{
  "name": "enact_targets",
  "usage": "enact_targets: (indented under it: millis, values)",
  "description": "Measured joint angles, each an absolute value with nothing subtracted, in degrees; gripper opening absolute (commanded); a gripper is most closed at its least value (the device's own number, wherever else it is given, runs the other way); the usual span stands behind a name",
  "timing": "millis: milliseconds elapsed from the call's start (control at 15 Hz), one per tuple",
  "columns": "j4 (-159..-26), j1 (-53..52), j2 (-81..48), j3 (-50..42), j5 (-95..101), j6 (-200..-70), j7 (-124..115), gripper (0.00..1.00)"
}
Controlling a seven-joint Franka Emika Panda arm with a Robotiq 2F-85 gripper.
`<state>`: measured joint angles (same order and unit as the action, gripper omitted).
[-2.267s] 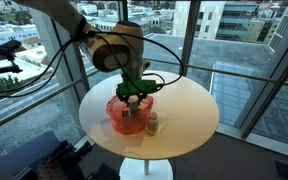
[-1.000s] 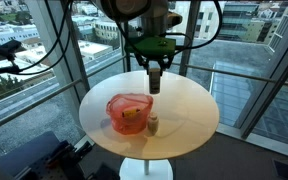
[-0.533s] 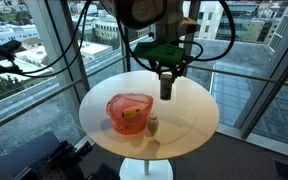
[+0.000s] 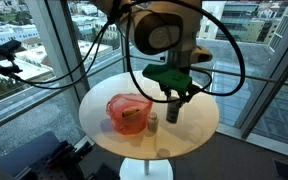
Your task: Remove the white bottle from the plastic
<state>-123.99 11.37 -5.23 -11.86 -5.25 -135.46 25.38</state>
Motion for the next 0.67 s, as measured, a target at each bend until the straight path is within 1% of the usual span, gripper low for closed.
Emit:
enact_targets:
  millis: [267, 667]
  values:
    - [-124.2, 12.0, -8.2, -11.8, -5.3, -136.6, 25.4, 0.27]
    - [-125.7, 12.0, -13.0, -10.5, -5.3, -142.8, 25.5, 0.27]
